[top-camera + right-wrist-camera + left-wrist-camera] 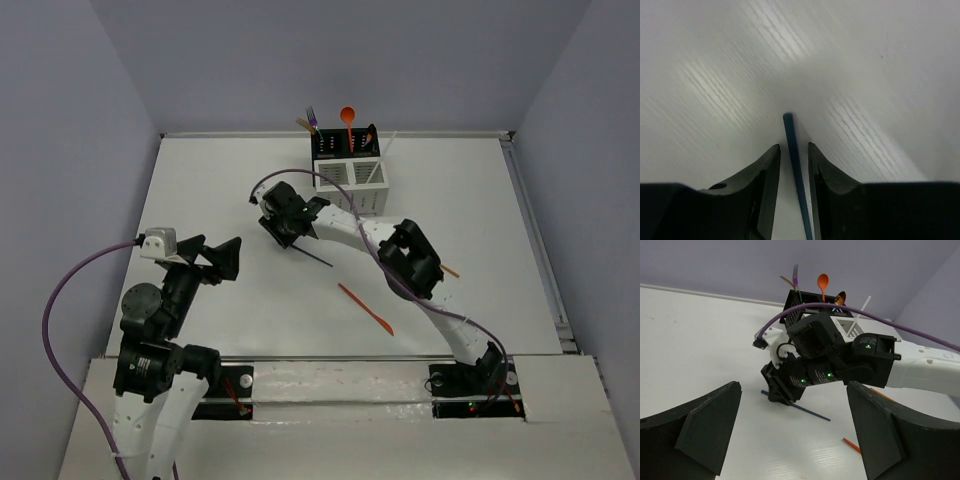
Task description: Sort the eating utensils into containers
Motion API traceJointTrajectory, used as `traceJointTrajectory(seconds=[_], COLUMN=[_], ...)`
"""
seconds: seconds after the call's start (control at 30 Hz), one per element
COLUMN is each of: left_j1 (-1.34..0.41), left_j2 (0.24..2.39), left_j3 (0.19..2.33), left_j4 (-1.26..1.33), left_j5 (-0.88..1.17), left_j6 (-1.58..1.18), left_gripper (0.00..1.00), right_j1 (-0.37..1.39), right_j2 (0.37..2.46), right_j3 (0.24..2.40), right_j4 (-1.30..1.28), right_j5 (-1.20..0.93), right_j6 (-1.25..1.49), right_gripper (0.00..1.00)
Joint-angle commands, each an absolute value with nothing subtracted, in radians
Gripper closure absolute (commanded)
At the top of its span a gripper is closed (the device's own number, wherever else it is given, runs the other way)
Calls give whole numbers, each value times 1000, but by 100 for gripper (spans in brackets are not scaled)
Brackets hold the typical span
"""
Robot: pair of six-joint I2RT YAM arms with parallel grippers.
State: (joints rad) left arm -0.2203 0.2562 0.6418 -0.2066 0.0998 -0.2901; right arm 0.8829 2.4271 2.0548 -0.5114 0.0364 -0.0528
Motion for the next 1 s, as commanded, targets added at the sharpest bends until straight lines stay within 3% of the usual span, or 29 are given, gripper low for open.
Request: traceJointTrajectory(seconds=[0.0,0.13,0.2,0.23,0.4,0.57,0.73,0.97], left_j1=[-213,-213,-213,-213,-213,-213,-213,-213], left_j2=[242,242,242,242,245,250,250,267], left_j3=[661,660,660,660,660,660,660,660], left_j4=[-163,-163,-164,-164,-163,-164,-161,-156], left_j5=[97,95,95,95,95,92,94,104], left_j6=[-285,-285,-285,-285,-285,-287,-285,-284], left_gripper=[1,1,1,1,1,1,1,1], right_j1=[885,885,885,885,874,749,648,516], right_j2=[2491,2520,2514,2511,2464,2304,2039,1856], right_j3=[2137,2172,2171,2168,2187,2175,2037,1821], right_j4=[-574,-601,-598,-591,-425,-174,-8,236], right_j5=[31,20,9,8,83,86,34,54], right_j6=[-64,-68,-69,-69,-72,-2,129,212], right_gripper=[72,81,92,93,93,93,93,93])
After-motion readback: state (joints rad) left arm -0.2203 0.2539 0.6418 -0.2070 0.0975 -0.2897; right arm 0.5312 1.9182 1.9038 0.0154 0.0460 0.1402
